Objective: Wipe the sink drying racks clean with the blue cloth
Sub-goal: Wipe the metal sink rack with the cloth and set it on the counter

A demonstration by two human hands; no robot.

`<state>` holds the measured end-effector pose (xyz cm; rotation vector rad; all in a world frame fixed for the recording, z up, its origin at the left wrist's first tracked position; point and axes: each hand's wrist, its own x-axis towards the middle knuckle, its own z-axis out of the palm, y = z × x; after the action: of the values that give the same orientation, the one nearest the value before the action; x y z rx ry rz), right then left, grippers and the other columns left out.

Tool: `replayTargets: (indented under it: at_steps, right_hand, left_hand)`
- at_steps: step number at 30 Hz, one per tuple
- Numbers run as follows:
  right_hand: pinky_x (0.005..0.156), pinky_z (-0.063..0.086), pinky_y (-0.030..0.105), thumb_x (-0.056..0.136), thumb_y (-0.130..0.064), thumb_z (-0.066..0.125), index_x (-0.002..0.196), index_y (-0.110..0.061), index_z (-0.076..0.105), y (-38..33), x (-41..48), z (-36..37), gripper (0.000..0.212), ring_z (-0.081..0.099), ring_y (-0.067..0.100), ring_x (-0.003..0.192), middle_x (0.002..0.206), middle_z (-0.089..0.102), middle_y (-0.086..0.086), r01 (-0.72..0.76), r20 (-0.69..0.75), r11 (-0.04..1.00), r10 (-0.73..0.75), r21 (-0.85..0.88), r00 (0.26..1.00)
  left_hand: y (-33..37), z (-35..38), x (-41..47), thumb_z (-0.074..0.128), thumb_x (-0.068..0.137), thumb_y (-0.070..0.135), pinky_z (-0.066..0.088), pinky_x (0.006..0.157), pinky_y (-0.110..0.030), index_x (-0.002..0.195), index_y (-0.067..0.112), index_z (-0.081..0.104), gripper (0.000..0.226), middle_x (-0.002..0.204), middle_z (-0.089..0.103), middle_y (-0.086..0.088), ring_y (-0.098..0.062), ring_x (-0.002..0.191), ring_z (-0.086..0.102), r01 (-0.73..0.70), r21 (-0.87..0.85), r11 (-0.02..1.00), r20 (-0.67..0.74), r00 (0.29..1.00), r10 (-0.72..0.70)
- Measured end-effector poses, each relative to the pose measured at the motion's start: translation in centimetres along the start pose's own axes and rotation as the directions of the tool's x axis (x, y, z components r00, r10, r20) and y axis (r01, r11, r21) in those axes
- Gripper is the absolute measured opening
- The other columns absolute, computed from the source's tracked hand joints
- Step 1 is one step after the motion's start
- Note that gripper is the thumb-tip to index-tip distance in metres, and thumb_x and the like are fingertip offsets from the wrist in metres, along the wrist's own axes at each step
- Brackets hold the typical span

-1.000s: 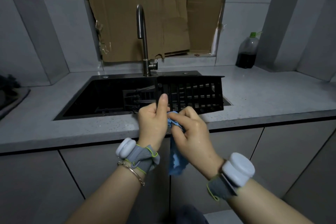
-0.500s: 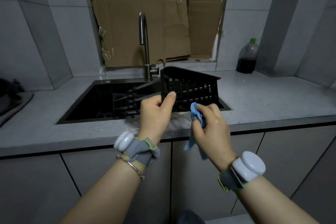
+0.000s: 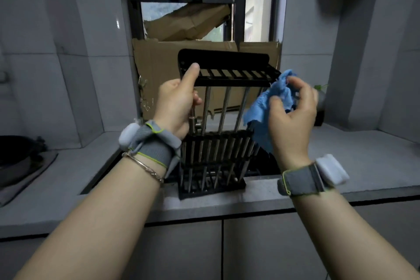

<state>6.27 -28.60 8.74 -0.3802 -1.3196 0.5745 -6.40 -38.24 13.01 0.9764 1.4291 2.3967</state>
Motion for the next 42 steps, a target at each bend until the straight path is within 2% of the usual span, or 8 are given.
replayTargets:
  at_steps: [6, 12, 17, 21, 24, 28, 34, 42]
  right_hand:
    - [0.093, 0.022, -0.004, 0.069, 0.01, 0.051, 0.128, 0.005, 0.047, 0.2, -2.3, 3.5, 0.059, 0.031, -0.004, 0.103, 0.118, 0.037, 0.01, 0.255, 0.281, 0.963, -0.223, -0.084, 0.934]
    - [0.084, 0.026, 0.001, 0.082, 0.009, 0.052, 0.126, -0.001, 0.051, 4.0, -3.4, 4.0, 0.045, 0.048, 0.014, 0.105, 0.122, 0.052, 0.015, -0.019, 0.309, 0.98, 0.082, -0.2, 0.948]
    - [0.085, 0.043, 0.013, 0.085, -0.002, 0.057, 0.117, -0.004, 0.059, 2.1, -0.7, 6.0, 0.032, 0.054, 0.012, 0.096, 0.111, 0.06, 0.009, -0.031, 0.141, 0.997, 0.04, -0.067, 0.989]
    - [0.074, 0.029, -0.006, 0.082, -0.001, 0.064, 0.109, 0.004, 0.058, 1.1, -1.1, 6.8, 0.028, 0.042, 0.001, 0.084, 0.102, 0.05, 0.009, 0.101, 0.09, 0.988, -0.09, -0.12, 0.992]
    - [0.074, 0.033, 0.006, 0.083, -0.008, 0.064, 0.112, 0.001, 0.059, 1.1, -3.0, 7.4, 0.03, 0.045, 0.003, 0.085, 0.102, 0.056, 0.01, 0.139, 0.163, 0.976, -0.112, -0.168, 0.98]
    - [0.064, 0.036, 0.027, 0.091, -0.024, 0.055, 0.097, -0.01, 0.059, 1.1, -2.3, 8.7, 0.016, 0.058, 0.02, 0.083, 0.089, 0.062, 0.003, -0.029, 0.242, 0.966, 0.093, -0.258, 0.966]
    - [0.058, 0.032, 0.026, 0.093, -0.026, 0.052, 0.095, -0.008, 0.059, 2.0, -2.1, 8.0, 0.019, 0.053, 0.021, 0.07, 0.08, 0.061, 0.005, 0.014, 0.316, 0.934, 0.107, -0.358, 0.943]
    - [0.066, 0.049, 0.033, 0.088, -0.025, 0.057, 0.095, -0.01, 0.062, 2.8, -2.3, 6.8, 0.018, 0.062, 0.025, 0.078, 0.085, 0.067, 0.008, 0.032, 0.384, 0.917, 0.135, -0.398, 0.913]
  left_hand:
    - [0.3, 0.4, 1.4, 0.058, 0.092, 0.031, 0.026, 0.044, -0.018, 0.069, 0.019, 0.043, 0.03, 0.036, 0.034, 0.013, -0.002, 0.03, 0.03, 0.139, -0.035, 0.99, 0.027, 0.99, -0.138]
    - [1.0, 0.2, 3.3, 0.056, 0.092, 0.034, 0.029, 0.047, -0.021, 0.073, 0.016, 0.045, 0.029, 0.034, 0.034, 0.009, -0.006, 0.03, 0.029, 0.236, 0.028, 0.971, 0.046, 0.97, -0.237]
    - [0.5, 0.0, 3.7, 0.045, 0.094, 0.031, 0.027, 0.048, -0.023, 0.072, 0.017, 0.037, 0.028, 0.035, 0.029, 0.008, -0.009, 0.03, 0.025, 0.17, 0.1, 0.98, 0.027, 0.985, -0.173]
    - [0.2, 0.2, 3.7, 0.041, 0.094, 0.029, 0.024, 0.048, -0.022, 0.066, 0.016, 0.036, 0.031, 0.041, 0.025, 0.004, -0.013, 0.033, 0.022, 0.12, 0.133, 0.984, -0.009, 0.993, -0.119]
    - [0.1, 0.6, 3.5, 0.041, 0.094, 0.028, 0.021, 0.046, -0.021, 0.06, 0.011, 0.04, 0.038, 0.039, 0.026, 0.004, -0.013, 0.032, 0.021, 0.079, 0.139, 0.987, 0.0, 0.997, -0.079]
    - [-0.1, 0.6, 3.5, 0.041, 0.094, 0.031, 0.024, 0.043, -0.019, 0.063, 0.007, 0.046, 0.039, 0.042, 0.03, 0.002, -0.012, 0.03, 0.024, 0.08, 0.164, 0.983, 0.037, 0.995, -0.087]
    - [-1.8, -0.2, 3.2, 0.04, 0.095, 0.052, 0.037, 0.049, -0.024, 0.064, 0.01, 0.047, 0.053, 0.033, 0.038, 0.004, -0.015, 0.037, 0.042, -0.003, 0.206, 0.978, 0.063, 0.998, -0.01]
    - [-7.4, -1.6, 1.0, 0.032, 0.101, 0.034, 0.042, 0.054, -0.012, 0.06, 0.01, 0.044, 0.048, 0.032, 0.04, 0.007, -0.002, 0.04, 0.046, -0.097, 0.166, 0.981, 0.037, 0.995, 0.092]
